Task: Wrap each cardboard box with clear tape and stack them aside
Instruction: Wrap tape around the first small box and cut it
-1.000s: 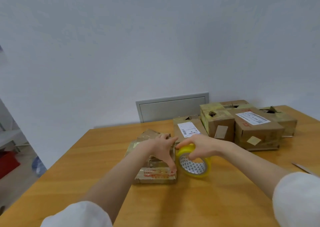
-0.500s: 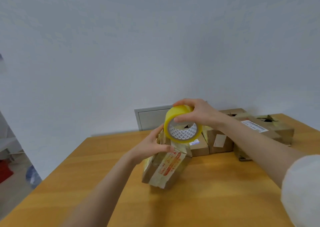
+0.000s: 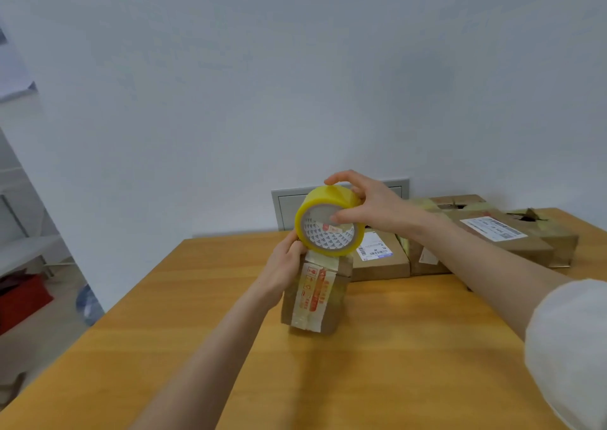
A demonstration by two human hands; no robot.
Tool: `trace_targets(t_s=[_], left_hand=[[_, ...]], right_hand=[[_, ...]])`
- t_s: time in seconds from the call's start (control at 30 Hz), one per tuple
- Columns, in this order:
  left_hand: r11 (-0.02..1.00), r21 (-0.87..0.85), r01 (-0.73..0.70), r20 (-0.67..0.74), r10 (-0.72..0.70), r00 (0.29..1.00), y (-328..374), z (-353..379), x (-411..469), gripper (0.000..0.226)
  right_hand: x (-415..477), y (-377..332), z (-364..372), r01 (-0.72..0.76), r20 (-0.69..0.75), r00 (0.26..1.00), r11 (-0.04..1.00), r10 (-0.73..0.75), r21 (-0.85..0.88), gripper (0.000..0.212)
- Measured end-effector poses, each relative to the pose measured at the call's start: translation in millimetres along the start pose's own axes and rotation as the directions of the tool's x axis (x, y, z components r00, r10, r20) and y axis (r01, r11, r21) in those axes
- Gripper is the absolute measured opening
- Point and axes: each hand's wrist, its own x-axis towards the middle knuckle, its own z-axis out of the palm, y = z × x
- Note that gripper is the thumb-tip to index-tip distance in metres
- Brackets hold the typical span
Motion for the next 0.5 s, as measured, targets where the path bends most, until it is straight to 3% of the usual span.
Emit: trace_targets(t_s=[0.4,0.5], left_hand=[[0.993,0.09,-0.073,0.09,0.065,0.994,9.8,5.4,1.5,0.044],[0.997,0.074,-0.018,0.042,0.015,0.999,0.2,-3.6,2.7,0.046]], right_hand=[[-5.2,-10.3,-33.1,-0.069,0.069,0.995,0.994,0.074,-0.08,0.035],[-19.6,-1.5,-46.4,-0.118,0.162,0.974,0.966,0.157,-0.228,0.029]])
